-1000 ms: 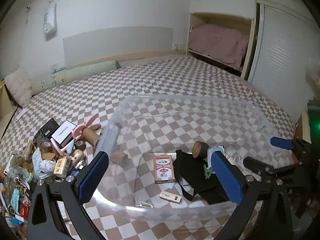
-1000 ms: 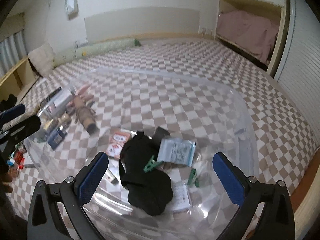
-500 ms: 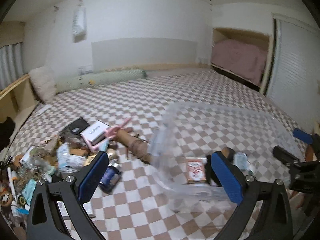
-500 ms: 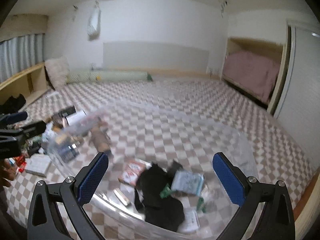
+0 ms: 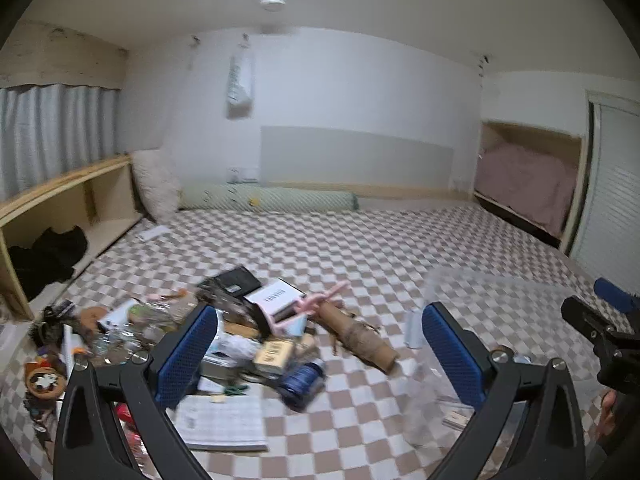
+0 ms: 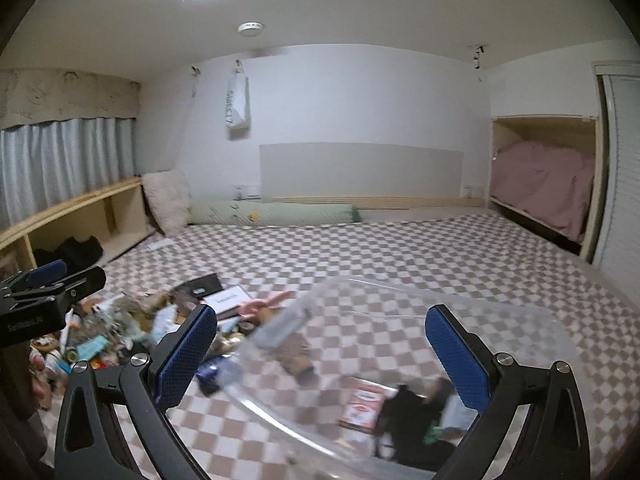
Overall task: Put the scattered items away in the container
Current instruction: 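Withdraw both open tools from the container back toward the pile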
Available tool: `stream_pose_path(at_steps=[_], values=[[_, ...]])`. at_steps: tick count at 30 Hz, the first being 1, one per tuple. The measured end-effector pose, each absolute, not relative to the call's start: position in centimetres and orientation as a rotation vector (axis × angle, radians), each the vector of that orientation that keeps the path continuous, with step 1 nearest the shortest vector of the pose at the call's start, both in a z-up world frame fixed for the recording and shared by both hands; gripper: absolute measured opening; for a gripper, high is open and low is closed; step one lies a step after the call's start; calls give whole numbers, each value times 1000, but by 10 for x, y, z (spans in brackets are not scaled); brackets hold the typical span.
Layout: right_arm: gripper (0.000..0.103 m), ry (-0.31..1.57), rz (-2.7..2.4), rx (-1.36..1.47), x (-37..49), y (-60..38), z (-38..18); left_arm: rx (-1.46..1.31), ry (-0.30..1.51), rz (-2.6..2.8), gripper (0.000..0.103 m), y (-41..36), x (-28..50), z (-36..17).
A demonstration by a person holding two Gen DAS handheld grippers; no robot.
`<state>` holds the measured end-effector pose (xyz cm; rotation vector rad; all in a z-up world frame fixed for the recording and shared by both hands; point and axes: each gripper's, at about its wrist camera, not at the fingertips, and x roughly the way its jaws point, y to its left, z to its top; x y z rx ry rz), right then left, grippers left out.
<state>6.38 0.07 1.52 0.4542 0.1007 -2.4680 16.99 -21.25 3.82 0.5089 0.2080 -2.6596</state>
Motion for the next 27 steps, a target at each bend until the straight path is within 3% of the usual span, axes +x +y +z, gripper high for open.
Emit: stream_pose_path(at_steps=[13, 22, 27], values=[[103, 162, -2251, 401, 119, -88, -15, 468, 238, -2518, 103, -274, 228, 13], [103, 316, -2093, 578, 145, -148, -89, 647, 208, -2336, 103, -323, 251, -44], [103, 394, -2043, 703, 151, -167, -142, 722, 289, -2257, 103, -359, 277, -73]])
